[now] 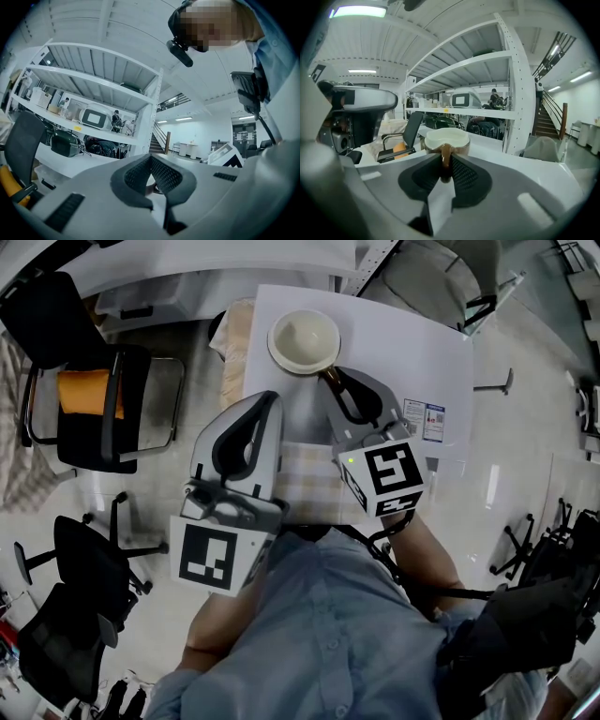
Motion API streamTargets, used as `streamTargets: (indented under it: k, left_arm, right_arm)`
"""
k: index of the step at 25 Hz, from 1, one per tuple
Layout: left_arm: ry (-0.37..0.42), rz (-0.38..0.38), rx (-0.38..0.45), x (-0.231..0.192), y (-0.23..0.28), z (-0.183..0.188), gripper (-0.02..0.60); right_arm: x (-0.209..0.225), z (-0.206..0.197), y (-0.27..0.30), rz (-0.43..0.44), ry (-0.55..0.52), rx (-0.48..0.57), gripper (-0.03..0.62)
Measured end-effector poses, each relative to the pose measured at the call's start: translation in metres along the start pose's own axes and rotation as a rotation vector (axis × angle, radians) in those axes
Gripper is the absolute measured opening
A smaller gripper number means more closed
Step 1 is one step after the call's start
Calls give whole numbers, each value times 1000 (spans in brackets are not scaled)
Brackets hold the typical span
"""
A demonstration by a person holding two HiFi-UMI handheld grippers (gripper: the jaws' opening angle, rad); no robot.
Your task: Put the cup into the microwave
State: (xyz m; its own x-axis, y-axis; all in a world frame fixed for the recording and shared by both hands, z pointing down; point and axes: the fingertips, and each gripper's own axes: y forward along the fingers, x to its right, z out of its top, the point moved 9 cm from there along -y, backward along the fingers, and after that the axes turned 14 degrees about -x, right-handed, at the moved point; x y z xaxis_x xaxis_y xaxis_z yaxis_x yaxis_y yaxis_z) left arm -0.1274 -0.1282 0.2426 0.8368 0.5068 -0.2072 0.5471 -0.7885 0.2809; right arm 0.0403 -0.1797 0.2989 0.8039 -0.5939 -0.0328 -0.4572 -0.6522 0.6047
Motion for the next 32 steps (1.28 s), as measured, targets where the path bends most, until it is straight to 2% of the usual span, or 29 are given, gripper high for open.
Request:
streamTargets:
  k: [5, 11, 15, 19, 22, 23, 27, 29, 30, 32]
  left_arm:
    - [0, 2, 3, -7, -3, 0, 5]
    - [5, -28, 38, -1, -2, 2, 5]
    - [32, -16, 9, 17, -9, -4, 5]
    - [23, 7, 43, 34, -16, -7, 5]
    - [29, -18, 29, 46, -22, -11, 5]
    - [32, -30, 27, 49, -23, -12, 5]
    - [6, -47, 81, 54, -25, -7, 5]
    - [11, -40, 46, 52, -28, -13, 5]
    - [14, -36, 27, 50, -29, -16, 5]
    - [13, -29, 17, 47, -31, -17, 5]
  right_arm:
    - [-3, -3, -9, -10, 9, 51, 57]
    - [-5, -20, -27, -3, 13, 7, 60]
    - [-6, -39, -46, -4, 35, -16, 61]
    - [-8, -43, -55, 1, 60, -23, 68]
    - [-8, -40, -59, 25, 143, -5, 148]
    - [-8, -39, -59, 33, 157, -2, 153]
    - [-10, -38, -54, 7, 133, 14, 150]
    - [-12, -39, -53, -21, 119, 30, 128]
    - [-12, -39, -52, -37, 112, 37, 68]
    - [-14, -41, -51, -60, 102, 52, 64]
